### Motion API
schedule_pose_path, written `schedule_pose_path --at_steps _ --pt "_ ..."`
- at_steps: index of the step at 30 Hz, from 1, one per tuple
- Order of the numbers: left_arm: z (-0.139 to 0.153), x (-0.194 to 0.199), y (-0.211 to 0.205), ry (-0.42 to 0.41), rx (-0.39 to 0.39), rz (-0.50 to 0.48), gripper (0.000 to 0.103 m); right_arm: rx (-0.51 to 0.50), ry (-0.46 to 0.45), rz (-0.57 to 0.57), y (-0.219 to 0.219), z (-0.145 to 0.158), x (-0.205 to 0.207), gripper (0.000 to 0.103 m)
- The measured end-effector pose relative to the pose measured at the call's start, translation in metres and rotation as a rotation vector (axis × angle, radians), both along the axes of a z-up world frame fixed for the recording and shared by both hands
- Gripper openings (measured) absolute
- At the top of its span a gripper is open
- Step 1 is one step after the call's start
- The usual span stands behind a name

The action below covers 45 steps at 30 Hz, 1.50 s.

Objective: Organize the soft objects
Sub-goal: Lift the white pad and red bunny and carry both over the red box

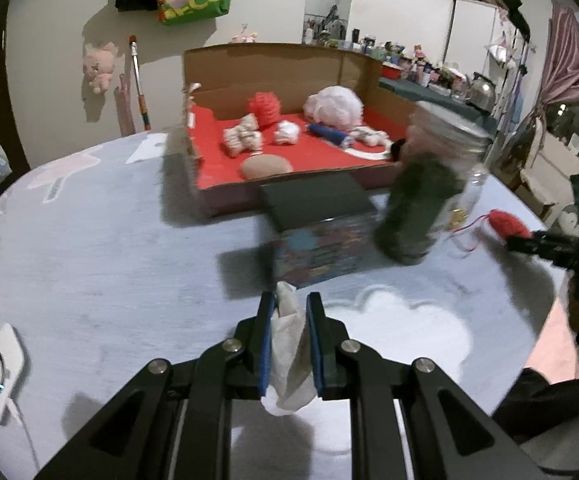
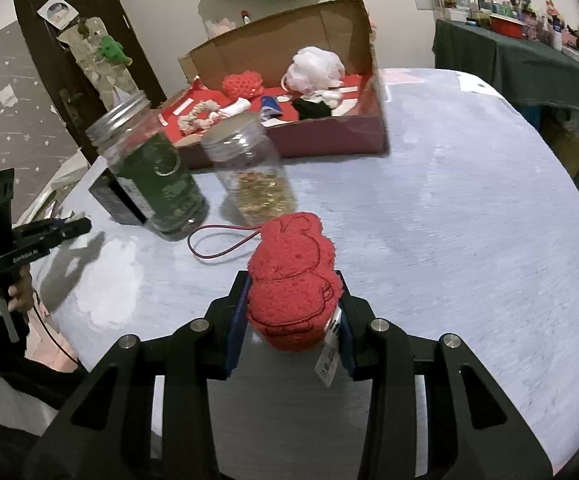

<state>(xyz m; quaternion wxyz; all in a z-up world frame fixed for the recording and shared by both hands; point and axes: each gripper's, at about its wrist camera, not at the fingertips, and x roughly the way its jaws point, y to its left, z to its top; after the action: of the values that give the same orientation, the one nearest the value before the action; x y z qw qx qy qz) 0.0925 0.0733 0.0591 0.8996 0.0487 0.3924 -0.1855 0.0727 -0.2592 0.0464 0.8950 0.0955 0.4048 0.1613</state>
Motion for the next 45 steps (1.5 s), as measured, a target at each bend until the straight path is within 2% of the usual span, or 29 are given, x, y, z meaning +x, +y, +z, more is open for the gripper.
schedule_pose_path --at_steps 7,16,23,28,33,37,41,45 --pt "-0.004 0.017 0.023 0.000 0.036 -0.008 0.016 -0.072 -0.004 0.041 -0.014 0.004 0.014 0.036" --pt "0.001 0.046 0.030 -0.011 0.049 -0.100 0.016 -0.236 -0.029 0.149 -0.009 0.018 0.036 0.036" --pt "0.019 0.067 0.027 -0.029 0.048 -0.160 0.016 -0.317 -0.070 0.191 -0.006 0.039 0.054 0.036" --pt "0.045 0.084 0.025 -0.059 0.047 -0.185 0.016 -0.355 -0.123 0.198 -0.005 0.066 0.069 0.036" --pt "0.072 0.103 0.011 -0.076 0.009 -0.206 0.016 -0.316 -0.201 0.186 -0.005 0.102 0.088 0.036" --pt "0.085 0.113 -0.010 -0.080 -0.003 -0.235 0.016 -0.222 -0.230 0.184 0.005 0.126 0.117 0.036" --pt "0.085 0.127 -0.040 -0.044 0.014 -0.256 0.016 -0.169 -0.182 0.202 0.028 0.125 0.152 0.036" --pt "0.078 0.145 -0.072 0.017 0.039 -0.299 0.016 -0.141 -0.053 0.241 0.057 0.103 0.190 0.036"
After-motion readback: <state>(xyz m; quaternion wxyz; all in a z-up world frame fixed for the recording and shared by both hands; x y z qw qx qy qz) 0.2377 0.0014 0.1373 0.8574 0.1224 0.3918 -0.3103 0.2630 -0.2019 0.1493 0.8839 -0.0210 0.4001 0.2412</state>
